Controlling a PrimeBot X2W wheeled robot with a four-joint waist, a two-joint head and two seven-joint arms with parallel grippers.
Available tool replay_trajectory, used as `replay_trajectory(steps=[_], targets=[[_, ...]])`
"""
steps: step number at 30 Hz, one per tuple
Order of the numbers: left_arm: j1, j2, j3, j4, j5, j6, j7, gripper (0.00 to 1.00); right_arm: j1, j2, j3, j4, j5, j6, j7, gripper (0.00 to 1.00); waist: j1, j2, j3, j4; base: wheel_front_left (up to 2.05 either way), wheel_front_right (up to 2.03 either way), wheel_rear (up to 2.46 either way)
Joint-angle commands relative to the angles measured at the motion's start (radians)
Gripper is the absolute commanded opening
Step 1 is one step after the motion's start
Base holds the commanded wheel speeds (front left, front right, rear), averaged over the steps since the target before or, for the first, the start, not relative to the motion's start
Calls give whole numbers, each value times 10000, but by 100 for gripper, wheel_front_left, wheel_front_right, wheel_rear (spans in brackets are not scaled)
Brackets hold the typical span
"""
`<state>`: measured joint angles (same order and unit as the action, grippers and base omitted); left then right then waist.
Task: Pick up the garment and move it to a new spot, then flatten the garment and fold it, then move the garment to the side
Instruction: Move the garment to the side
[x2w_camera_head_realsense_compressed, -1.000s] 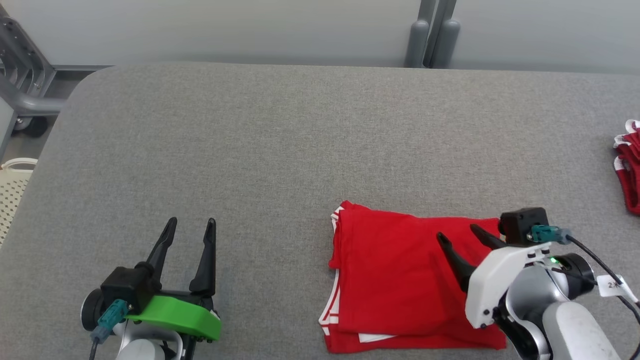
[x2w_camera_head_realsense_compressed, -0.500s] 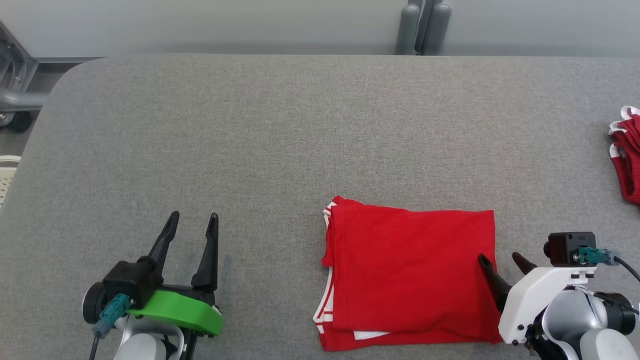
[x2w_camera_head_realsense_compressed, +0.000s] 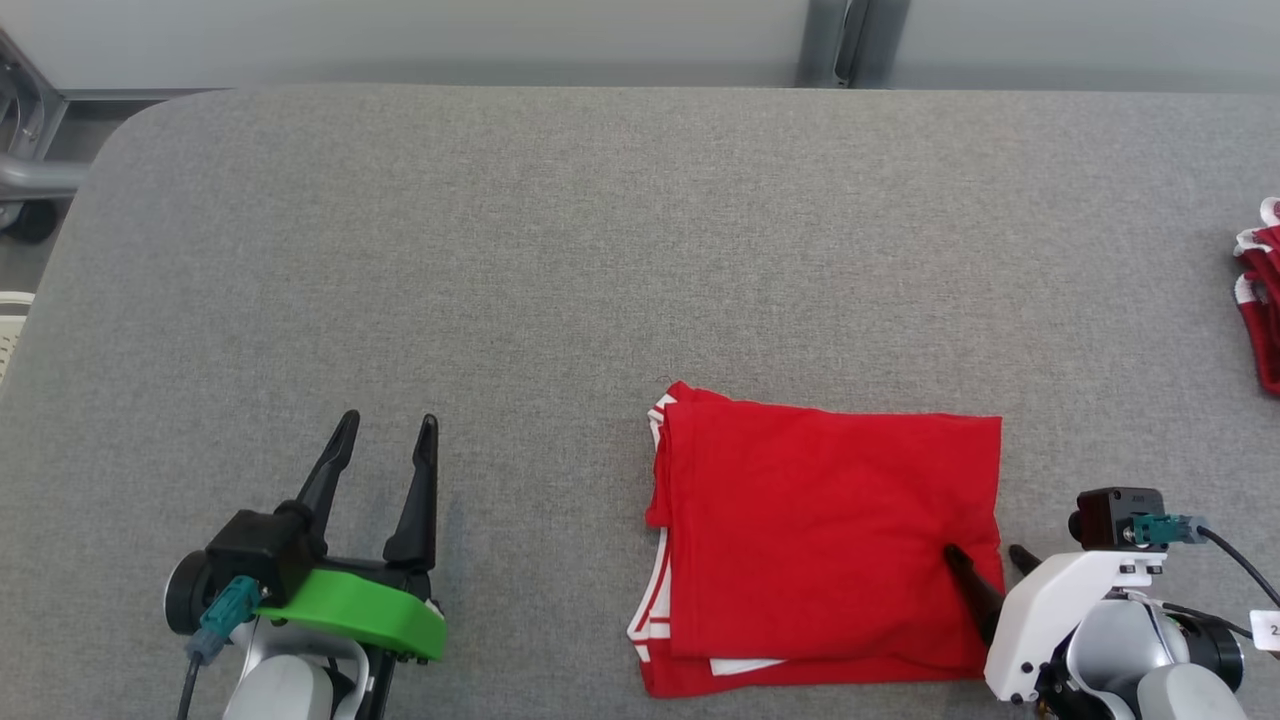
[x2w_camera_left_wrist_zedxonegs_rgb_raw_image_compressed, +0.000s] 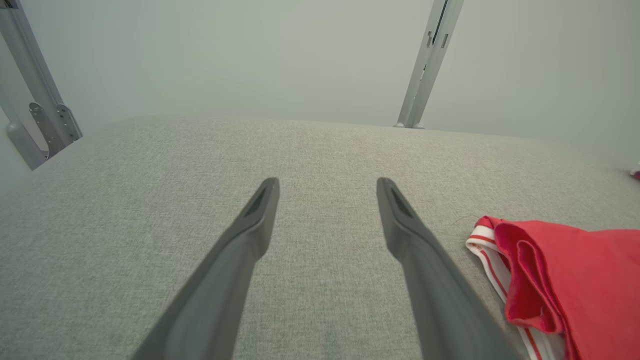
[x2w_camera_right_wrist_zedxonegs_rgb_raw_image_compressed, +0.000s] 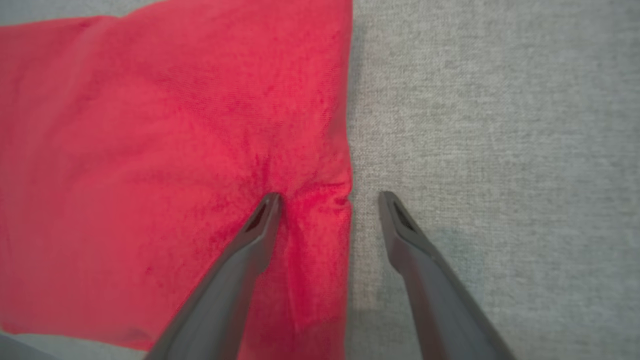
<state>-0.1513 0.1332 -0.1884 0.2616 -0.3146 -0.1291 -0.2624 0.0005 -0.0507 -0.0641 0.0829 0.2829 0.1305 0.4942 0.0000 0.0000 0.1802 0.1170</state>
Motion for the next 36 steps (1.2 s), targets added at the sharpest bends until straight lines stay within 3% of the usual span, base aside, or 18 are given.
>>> replay_trajectory(steps=[1,2,3,21,28,36], targets=[[-195,29,-1,-8,25,-22,-26,100,-145,-1,30,209,-16,2,-61,36,0,0,29,11,0,0,0],[-199,26,-5,-9,21,-22,-26,100,-203,-1,43,303,-71,2,-74,13,0,0,40,13,0,0,0],[-209,19,-9,-7,13,-22,-28,100,-263,1,88,387,-200,2,-60,0,0,0,47,16,0,0,0],[-317,-179,38,-88,145,-24,-26,100,-1483,-137,203,307,-1441,-6,55,0,0,0,185,-27,0,0,0],[-668,-240,-8,-669,470,-22,-26,100,-4236,-1759,1573,767,-1339,-6,435,0,0,0,961,-723,0,0,0],[-1135,-231,-147,-1069,681,-22,-26,100,-6449,-2839,2325,1523,-1136,-8,482,0,0,0,1629,-1742,0,0,0]])
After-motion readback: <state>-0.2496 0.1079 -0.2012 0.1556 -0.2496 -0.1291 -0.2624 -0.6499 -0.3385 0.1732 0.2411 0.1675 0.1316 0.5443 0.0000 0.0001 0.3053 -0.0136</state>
